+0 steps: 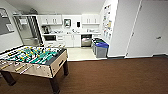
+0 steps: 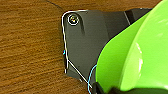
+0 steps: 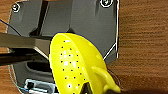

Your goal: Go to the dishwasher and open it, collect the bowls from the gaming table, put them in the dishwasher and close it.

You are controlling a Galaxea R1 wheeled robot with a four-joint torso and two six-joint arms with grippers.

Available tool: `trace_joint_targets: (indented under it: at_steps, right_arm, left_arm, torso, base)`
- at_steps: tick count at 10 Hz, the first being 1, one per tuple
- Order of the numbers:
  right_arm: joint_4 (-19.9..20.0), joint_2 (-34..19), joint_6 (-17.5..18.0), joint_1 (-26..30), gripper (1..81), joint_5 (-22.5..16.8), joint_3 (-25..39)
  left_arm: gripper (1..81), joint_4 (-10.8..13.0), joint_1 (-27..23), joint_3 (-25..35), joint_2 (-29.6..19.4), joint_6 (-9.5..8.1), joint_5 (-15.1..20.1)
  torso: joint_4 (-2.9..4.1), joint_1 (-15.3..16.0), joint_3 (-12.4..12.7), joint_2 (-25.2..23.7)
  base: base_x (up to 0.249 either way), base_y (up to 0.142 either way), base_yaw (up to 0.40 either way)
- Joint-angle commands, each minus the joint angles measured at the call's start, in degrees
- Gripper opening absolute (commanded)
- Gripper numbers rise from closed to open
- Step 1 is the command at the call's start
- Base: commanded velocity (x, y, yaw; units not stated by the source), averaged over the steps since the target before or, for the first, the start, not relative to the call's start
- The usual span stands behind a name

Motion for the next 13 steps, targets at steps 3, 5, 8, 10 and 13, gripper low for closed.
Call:
trace_joint_targets:
  at_steps: [3, 5, 8, 10, 13]
  right_arm:
    - [-0.3, -0.6, -0.1, 1.7, 1.0, -2.5, -0.5]
    - [-0.3, -0.5, -0.2, 1.8, 1.0, -2.6, -0.5]
    - [-0.3, -0.6, -0.2, 1.9, 1.0, -2.6, -0.5]
    - [-0.3, -0.5, -0.1, 1.9, 1.0, -2.6, -0.5]
    - [-0.3, -0.6, -0.2, 1.9, 1.0, -2.6, -0.5]
  left_arm:
    - [1.0, -0.2, -2.0, -0.5, -0.9, 0.00, 2.3]
    - [1.0, -0.2, -2.0, -0.5, -0.8, 0.00, 2.3]
    - [1.0, -0.2, -2.1, -0.5, -1.0, 0.00, 2.3]
    - [1.0, -0.2, -2.1, -0.5, -1.0, 0.00, 2.3]
    - [1.0, -0.2, -2.1, -0.5, -0.9, 0.00, 2.3]
  torso:
    - [0.00, 0.0, 0.0, 0.0]
    - [0.00, 0.0, 0.0, 0.0]
    - [0.00, 0.0, 0.0, 0.0]
    - [0.00, 0.0, 0.0, 0.0]
    - [0.00, 0.0, 0.0, 0.0]
  base:
    - [0.145, 0.000, 0.000]
    - [0.145, 0.000, 0.000]
    - [0.145, 0.000, 0.000]
    - [0.145, 0.000, 0.000]
    - [0.145, 0.000, 0.000]
